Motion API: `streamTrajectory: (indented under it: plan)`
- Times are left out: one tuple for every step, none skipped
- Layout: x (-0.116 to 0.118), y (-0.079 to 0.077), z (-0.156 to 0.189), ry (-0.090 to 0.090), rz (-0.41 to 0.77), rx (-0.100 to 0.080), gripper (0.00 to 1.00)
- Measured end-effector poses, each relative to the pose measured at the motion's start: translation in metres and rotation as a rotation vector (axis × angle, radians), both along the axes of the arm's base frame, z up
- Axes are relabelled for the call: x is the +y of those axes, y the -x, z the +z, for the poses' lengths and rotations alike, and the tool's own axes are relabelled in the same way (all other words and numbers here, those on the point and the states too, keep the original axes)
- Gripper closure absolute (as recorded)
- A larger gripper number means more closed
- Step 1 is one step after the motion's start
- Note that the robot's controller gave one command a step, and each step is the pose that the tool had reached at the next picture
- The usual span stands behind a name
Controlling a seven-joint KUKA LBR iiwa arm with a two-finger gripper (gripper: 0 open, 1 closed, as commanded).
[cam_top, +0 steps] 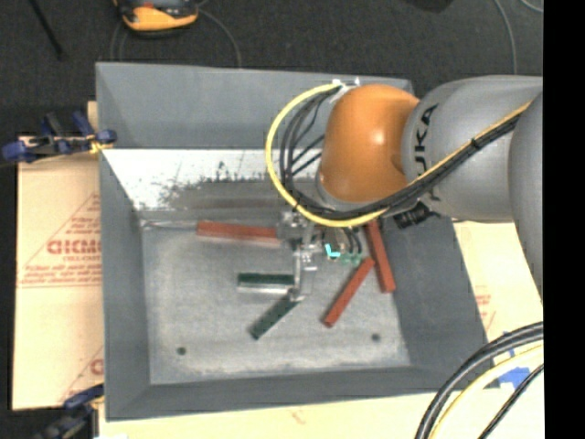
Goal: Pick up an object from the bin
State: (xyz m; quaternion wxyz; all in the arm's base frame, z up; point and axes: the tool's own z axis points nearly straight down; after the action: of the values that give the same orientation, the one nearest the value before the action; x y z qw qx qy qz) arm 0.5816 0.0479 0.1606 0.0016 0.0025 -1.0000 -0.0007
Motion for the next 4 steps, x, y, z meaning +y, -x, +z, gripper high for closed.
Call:
streamTrajectory:
  plan:
    - [0.000, -0.001, 0.004, 0.000, -0.001, -0.006, 0.00]
    - [-0.013, 0.007, -0.042, 0.002, 0.046, -0.015, 0.00]
    - [0.024, -0.009, -0.089, -0.001, 0.251, -0.009, 1.00]
    - [0.024, -0.009, -0.089, -0.001, 0.250, -0.009, 1.00]
